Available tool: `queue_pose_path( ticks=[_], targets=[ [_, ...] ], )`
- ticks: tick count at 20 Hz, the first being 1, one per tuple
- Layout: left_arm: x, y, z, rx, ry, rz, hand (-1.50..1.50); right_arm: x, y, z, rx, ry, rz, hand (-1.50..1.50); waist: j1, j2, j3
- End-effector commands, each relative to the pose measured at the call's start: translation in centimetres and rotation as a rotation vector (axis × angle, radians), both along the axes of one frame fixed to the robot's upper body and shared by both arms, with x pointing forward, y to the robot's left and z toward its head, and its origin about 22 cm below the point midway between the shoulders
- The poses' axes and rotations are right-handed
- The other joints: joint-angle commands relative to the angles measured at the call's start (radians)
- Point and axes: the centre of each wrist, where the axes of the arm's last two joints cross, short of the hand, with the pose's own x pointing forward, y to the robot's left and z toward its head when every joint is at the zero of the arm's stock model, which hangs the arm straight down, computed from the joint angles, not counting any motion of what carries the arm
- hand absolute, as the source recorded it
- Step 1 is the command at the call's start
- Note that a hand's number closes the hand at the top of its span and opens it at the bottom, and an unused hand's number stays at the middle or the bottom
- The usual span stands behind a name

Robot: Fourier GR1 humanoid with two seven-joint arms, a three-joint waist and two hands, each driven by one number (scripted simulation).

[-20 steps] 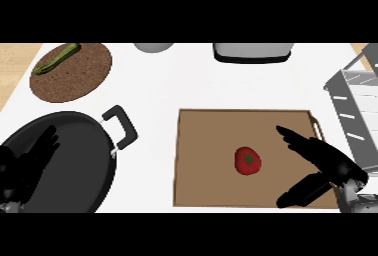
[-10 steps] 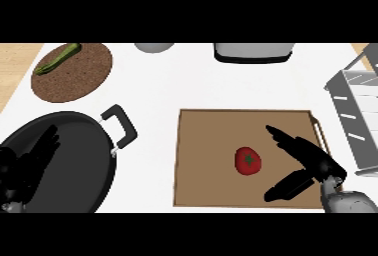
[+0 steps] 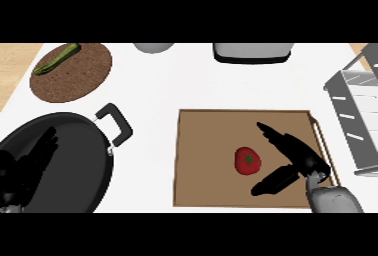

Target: Pick the tomato from the tray and place it in the tiered basket

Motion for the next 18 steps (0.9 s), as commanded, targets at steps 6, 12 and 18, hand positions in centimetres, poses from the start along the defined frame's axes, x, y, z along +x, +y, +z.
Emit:
queue_pose_path(
  ticks=[6,12,18],
  targets=[
    [0.5,-0.8,0.5,-0.012,0.008,0.002,0.00,-0.2,0.0,-3.4,0.010,0.037,0.014,-1.50,0.001,0.005,-0.002],
    [1.3,1.7,0.5,-0.017,0.014,0.014,0.00,0.9,2.9,-3.5,0.055,0.046,0.071,-1.50,0.001,0.007,-0.002],
    [-0.3,-2.4,-1.0,-0.016,0.004,-0.012,0.00,-1.4,3.4,-4.4,0.062,-0.139,0.058,1.50,0.001,0.005,-0.002]
  ],
)
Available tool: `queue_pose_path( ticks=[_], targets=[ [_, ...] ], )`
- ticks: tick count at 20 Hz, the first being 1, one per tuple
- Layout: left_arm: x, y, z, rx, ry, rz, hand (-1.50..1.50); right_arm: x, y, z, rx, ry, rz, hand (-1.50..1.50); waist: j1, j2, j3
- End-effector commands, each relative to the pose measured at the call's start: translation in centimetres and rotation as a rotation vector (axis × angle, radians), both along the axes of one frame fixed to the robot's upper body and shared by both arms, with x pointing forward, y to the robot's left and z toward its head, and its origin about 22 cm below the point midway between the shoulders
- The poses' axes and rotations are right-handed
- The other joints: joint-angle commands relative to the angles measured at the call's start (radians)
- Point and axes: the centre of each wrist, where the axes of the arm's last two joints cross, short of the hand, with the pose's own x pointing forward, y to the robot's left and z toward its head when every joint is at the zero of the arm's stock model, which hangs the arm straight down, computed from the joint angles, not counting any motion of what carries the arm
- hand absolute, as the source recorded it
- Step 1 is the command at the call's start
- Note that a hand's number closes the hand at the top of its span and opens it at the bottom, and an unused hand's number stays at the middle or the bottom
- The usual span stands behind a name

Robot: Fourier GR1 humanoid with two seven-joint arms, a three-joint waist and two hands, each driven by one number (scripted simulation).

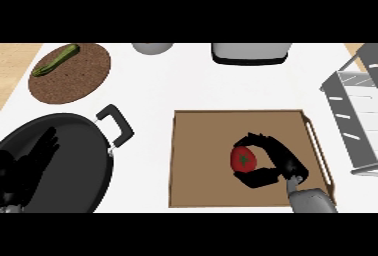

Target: Pick the tomato from the tray and place it in the tiered basket

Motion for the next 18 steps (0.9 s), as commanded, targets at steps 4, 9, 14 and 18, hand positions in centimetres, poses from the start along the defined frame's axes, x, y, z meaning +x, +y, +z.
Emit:
queue_pose_path(
  ticks=[4,9,14,18],
  targets=[
    [-0.6,-0.5,-1.1,0.007,-0.008,-0.005,0.00,1.0,2.4,0.7,0.059,-0.073,-0.047,1.50,0.009,0.017,0.005],
    [0.4,0.3,0.4,-0.013,0.026,0.015,0.00,-0.6,-0.1,2.4,0.026,-0.084,-0.138,1.50,0.006,0.016,0.005],
    [-1.1,-0.3,-1.8,-0.014,0.037,0.034,0.00,-5.1,1.2,4.9,-0.258,-0.273,-0.089,1.50,-0.018,0.004,0.001],
    [-0.9,0.2,-1.1,-0.014,0.042,0.055,0.00,-7.4,2.3,7.4,-0.577,-0.440,0.026,1.50,-0.041,-0.013,-0.003]
  ],
)
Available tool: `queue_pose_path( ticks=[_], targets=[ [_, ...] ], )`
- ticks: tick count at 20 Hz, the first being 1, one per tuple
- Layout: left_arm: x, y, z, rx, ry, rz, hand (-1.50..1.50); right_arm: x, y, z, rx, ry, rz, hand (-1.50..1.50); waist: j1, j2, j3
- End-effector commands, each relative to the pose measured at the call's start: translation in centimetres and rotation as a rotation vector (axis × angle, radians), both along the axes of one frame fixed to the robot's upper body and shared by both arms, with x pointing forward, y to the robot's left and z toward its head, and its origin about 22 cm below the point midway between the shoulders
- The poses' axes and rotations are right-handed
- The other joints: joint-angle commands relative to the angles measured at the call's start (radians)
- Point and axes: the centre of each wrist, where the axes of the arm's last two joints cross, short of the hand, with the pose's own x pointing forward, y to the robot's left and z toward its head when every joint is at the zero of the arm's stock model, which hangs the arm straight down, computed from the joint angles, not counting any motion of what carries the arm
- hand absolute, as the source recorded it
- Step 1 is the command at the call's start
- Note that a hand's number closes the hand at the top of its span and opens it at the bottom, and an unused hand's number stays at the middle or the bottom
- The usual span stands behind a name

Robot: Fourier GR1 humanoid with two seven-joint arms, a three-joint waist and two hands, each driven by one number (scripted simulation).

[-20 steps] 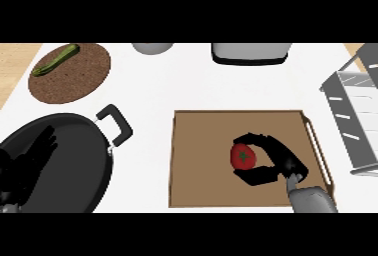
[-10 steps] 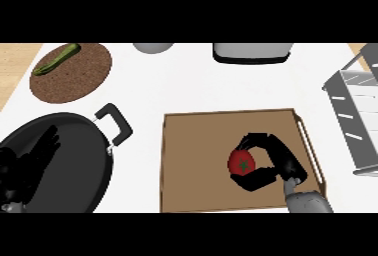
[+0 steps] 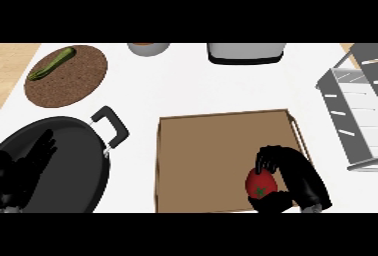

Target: Pick the tomato from the tray and place it in the tiered basket

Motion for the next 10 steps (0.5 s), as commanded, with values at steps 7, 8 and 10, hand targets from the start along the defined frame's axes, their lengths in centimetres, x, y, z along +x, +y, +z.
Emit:
queue_pose_path(
  ticks=[7,8,10],
  targets=[
    [0.1,-0.7,0.3,-0.017,0.009,0.028,0.00,-9.4,2.1,9.8,-0.242,-0.438,-0.178,1.50,-0.020,0.004,-0.004],
    [-0.7,0.3,-0.4,-0.001,0.001,0.026,0.00,-10.6,1.1,10.7,-0.266,-0.456,-0.203,1.50,-0.020,0.007,-0.003],
    [-0.1,1.2,0.0,-0.011,0.000,0.009,0.00,-12.1,0.9,12.9,-0.270,-0.501,-0.242,1.50,-0.007,0.013,-0.004]
  ],
)
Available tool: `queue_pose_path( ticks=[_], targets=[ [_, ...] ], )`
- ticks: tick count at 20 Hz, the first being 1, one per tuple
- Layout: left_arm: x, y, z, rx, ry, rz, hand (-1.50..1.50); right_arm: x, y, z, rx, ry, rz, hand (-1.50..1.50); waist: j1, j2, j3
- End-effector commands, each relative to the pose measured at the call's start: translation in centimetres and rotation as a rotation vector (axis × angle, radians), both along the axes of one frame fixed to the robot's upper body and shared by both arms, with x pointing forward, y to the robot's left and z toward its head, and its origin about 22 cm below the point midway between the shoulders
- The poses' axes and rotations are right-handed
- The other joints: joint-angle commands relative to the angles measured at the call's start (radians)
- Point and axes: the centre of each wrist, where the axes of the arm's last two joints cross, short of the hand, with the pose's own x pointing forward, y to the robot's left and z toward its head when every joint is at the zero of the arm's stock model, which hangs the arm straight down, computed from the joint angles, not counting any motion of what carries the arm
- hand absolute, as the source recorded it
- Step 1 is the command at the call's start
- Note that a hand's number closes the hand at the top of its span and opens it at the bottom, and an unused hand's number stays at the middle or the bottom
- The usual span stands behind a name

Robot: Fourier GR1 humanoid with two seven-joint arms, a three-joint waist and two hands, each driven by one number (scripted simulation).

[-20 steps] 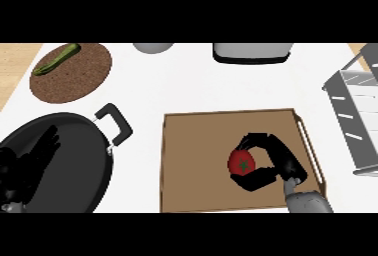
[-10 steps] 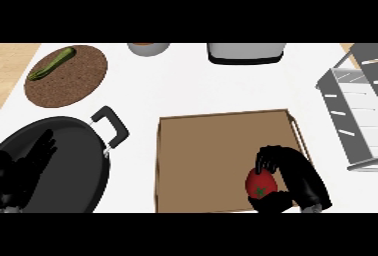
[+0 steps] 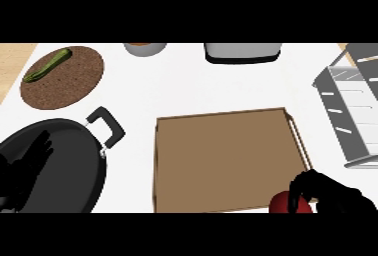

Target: Pick the tomato from the tray and place it in the tiered basket

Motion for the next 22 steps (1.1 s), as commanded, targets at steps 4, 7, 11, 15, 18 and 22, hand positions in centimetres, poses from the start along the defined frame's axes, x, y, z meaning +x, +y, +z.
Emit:
queue_pose_path(
  ticks=[4,7,11,15,18,22],
  targets=[
    [0.3,-0.5,-0.3,-0.009,0.002,0.000,0.00,-4.7,-1.7,6.1,0.041,-0.195,-0.099,1.50,0.017,0.011,-0.003],
    [0.3,0.8,-0.5,-0.028,0.005,-0.014,0.00,-3.6,-1.4,6.5,0.090,-0.223,-0.095,1.50,0.023,0.015,-0.003],
    [-0.4,-0.7,-0.1,-0.019,0.000,-0.033,0.00,-0.8,-3.2,7.4,0.076,-0.289,-0.140,1.50,0.042,0.017,-0.001],
    [0.3,-0.2,0.6,-0.016,0.005,-0.030,0.00,2.4,-4.2,7.2,0.122,-0.338,-0.151,1.50,0.044,0.020,0.000],
    [0.3,-1.0,-0.5,-0.007,-0.016,-0.041,0.00,4.6,-6.3,8.1,0.074,-0.358,-0.173,1.50,0.044,0.020,-0.001],
    [1.7,-2.0,0.0,-0.004,-0.002,-0.045,0.00,10.8,-10.0,9.5,0.070,-0.356,-0.188,1.50,0.052,0.023,-0.001]
  ],
)
